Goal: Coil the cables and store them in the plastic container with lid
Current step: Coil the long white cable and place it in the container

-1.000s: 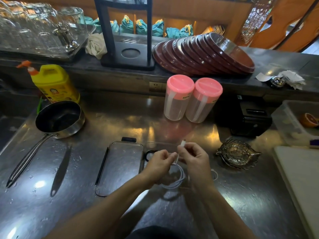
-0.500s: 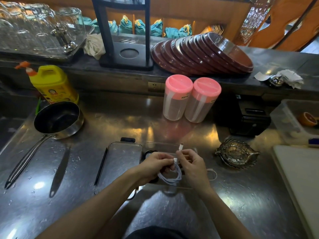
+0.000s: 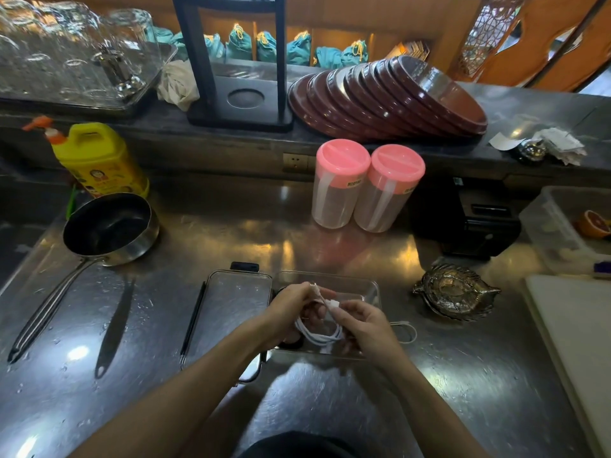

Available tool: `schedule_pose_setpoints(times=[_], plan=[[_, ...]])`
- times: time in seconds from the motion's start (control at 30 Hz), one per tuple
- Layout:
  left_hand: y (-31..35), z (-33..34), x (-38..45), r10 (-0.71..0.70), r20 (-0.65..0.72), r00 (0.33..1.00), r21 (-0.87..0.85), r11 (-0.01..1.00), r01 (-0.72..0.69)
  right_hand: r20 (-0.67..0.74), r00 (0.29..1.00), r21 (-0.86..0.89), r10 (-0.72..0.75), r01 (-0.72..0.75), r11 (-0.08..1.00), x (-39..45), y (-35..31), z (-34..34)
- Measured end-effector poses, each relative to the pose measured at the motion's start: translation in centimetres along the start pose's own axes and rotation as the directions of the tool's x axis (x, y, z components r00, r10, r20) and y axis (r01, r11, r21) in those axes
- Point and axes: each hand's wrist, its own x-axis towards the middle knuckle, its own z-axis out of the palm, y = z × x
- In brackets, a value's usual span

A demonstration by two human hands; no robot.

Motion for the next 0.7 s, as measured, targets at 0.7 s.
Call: schedule_pose_setpoints(times=[0.7], plan=[[0.9,-3.2,-0.2,-0.110,0.252,0.962,0.242,0.969,0.048,0.055,0.998,-0.036,-0.003,0.005,0.999,1.5,1.0,-1.3]])
